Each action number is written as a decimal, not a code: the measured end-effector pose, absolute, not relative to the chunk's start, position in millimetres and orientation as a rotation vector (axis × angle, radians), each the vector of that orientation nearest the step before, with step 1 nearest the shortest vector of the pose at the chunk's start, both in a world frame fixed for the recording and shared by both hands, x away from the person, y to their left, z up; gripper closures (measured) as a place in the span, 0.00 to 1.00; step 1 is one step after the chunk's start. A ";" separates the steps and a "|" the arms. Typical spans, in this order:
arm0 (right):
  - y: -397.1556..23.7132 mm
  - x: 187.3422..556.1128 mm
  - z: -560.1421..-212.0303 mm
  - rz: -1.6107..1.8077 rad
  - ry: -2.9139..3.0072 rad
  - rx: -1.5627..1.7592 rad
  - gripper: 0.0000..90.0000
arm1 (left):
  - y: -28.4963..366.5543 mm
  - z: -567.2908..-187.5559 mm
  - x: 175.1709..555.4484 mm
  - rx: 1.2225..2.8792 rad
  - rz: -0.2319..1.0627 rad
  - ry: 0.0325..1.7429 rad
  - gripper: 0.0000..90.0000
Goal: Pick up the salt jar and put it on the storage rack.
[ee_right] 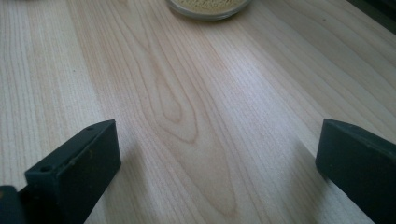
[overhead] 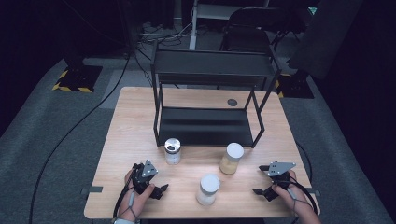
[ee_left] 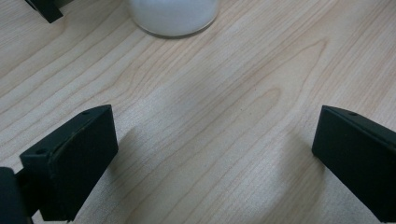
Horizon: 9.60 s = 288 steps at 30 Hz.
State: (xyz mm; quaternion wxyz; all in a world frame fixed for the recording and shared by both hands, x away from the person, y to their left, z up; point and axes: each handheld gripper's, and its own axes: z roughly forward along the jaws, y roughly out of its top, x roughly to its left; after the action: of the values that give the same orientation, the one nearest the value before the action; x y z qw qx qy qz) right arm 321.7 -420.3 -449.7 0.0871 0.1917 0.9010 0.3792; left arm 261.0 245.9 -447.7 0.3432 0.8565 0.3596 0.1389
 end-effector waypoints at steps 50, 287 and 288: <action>-416.7 317.6 -450.0 1.125 2.667 0.607 0.00 | 267.8 -409.5 263.8 1.953 0.479 0.814 0.07; -416.1 315.5 -450.0 1.125 2.667 0.608 0.00 | 289.4 -452.1 240.8 2.078 0.447 0.927 0.10; -416.1 315.5 -450.0 1.125 2.667 0.608 0.00 | 289.3 -452.1 241.0 2.089 0.448 0.924 0.10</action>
State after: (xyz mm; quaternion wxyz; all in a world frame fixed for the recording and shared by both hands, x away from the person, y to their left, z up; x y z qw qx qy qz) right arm 315.5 -416.1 -450.0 0.0918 0.2048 0.8978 0.3789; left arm 241.0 289.3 -452.1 0.3958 0.8242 0.3645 0.1766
